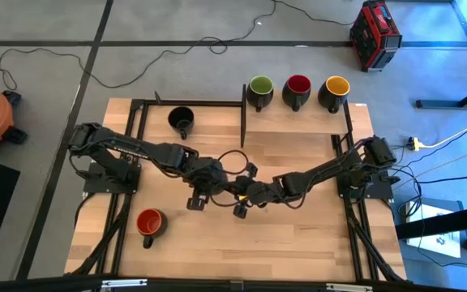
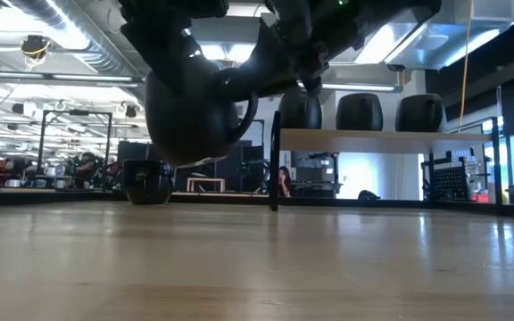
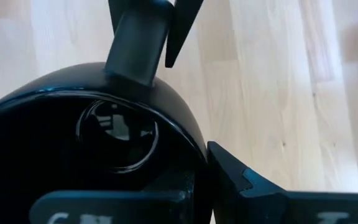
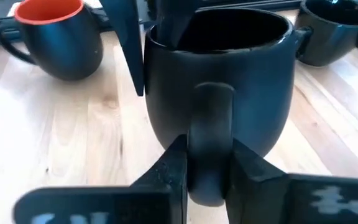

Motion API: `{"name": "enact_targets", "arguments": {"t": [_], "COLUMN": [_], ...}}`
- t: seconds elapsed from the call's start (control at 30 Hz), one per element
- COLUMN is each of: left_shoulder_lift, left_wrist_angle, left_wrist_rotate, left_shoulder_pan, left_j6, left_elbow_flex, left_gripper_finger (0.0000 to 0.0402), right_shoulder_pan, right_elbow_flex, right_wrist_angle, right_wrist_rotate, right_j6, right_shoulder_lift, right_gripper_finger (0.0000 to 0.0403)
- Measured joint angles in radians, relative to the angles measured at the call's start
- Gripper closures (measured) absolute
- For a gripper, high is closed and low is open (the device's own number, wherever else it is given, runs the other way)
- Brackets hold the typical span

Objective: Place coffee mugs
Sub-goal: Put the bottom black mug on the shelf

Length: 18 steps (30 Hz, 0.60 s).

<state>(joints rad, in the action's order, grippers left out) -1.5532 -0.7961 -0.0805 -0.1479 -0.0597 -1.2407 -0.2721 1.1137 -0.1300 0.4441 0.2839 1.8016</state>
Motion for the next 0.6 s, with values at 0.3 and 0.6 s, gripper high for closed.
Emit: {"name": "enact_targets", "arguments": {"t": [0.3, 0.6], "left_shoulder_lift": [0.004, 0.138], "left_wrist_angle": [0.014, -0.21], "left_wrist_rotate": [0.047, 0.146], "left_shoulder_pan": [-0.002, -0.002], "left_j6": [0.017, -0.012], "left_elbow_flex": [-0.002, -0.119], "left_gripper_finger": [0.0338, 0.0263], "right_shoulder_pan": [0.005, -0.029], "right_elbow_flex": [-0.002, -0.003], "right_wrist_angle": [0.013, 0.096], "right_wrist_rotate": [-0.01, 0.079], "right_j6": [0.025, 0.079], "right_shoulder_lift": [0.001, -0.094], "right_gripper_finger": [0.0359, 0.0359]}}
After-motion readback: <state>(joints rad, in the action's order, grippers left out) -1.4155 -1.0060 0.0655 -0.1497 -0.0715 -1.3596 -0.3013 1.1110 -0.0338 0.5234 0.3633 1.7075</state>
